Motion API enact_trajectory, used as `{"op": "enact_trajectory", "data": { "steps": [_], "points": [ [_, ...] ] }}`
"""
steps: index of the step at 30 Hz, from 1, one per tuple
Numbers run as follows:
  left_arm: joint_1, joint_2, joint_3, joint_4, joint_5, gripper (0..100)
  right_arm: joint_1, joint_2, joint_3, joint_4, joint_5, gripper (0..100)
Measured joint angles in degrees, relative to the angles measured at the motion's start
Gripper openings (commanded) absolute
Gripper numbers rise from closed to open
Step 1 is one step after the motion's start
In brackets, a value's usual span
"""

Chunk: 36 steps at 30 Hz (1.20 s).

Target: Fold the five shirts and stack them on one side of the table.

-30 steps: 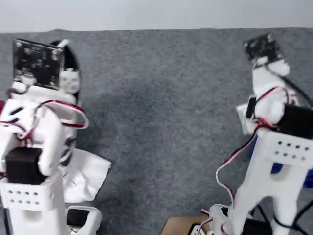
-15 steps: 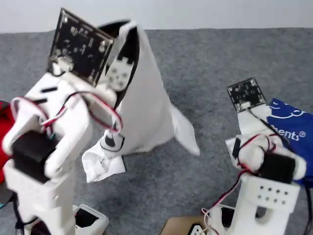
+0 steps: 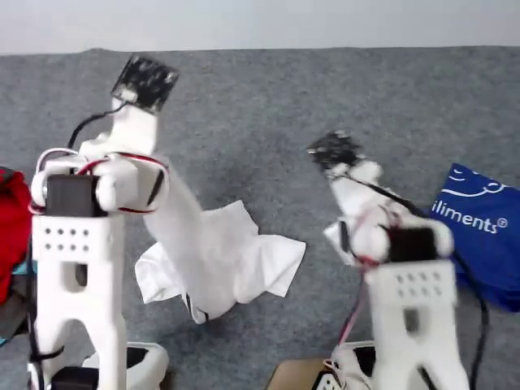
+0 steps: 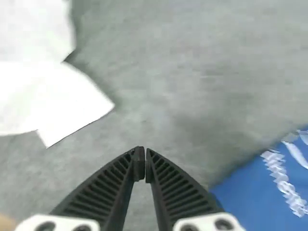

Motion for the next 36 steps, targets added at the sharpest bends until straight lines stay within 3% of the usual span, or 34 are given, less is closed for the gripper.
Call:
{"op": "enact_trajectory", "data": {
  "steps": [4,7,13,23,36],
  "points": [
    [-9.1,0.3,15.5,-10.5,-3.8,1,-5.4,10.0,0.0,1.5,0.0,1.2],
    [-15.1,0.3,21.5,-14.2,-6.2,1,-8.9,15.6,0.0,4.7,0.0,2.0],
    [-22.7,0.3,28.0,-18.6,-8.5,1,-14.1,21.5,0.0,7.7,0.0,17.5],
    [-23.8,0.3,31.2,-20.6,-8.6,1,-22.0,30.1,0.0,5.4,0.0,21.7],
    [-23.8,0.4,31.2,-20.6,-8.6,1,-26.5,39.6,0.0,-4.9,-1.4,21.9]
  ]
}}
